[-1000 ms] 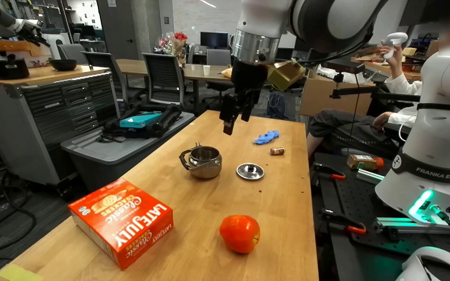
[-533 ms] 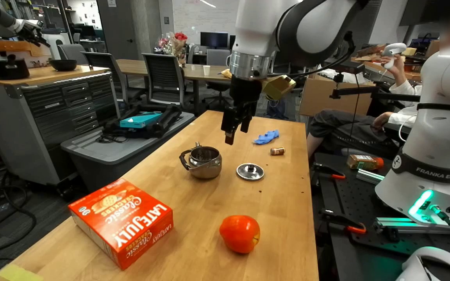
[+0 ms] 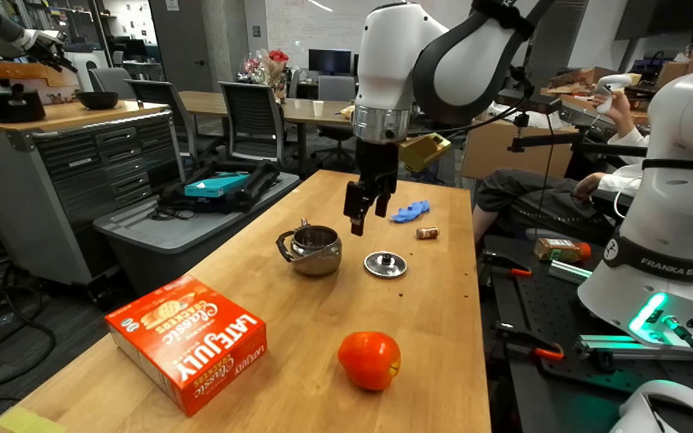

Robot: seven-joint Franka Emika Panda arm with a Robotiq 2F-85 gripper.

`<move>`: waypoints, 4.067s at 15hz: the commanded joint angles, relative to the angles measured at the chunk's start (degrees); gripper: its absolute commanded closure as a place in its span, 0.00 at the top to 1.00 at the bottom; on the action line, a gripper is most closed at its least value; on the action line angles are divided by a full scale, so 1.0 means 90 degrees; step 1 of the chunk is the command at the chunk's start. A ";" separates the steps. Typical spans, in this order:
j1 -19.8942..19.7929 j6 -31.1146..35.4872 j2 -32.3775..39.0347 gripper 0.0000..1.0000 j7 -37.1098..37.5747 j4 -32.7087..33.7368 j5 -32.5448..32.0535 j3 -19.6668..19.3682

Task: Put the silver lid on the silver pot

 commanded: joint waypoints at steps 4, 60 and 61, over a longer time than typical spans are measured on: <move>0.0084 0.0643 0.0590 1.00 0.0260 0.0096 0.0092 -0.0339; 0.0450 0.0249 0.0775 0.08 0.0987 0.0349 0.0501 -0.1238; 0.0434 0.0144 0.0715 0.08 0.0985 0.0423 0.0535 -0.1217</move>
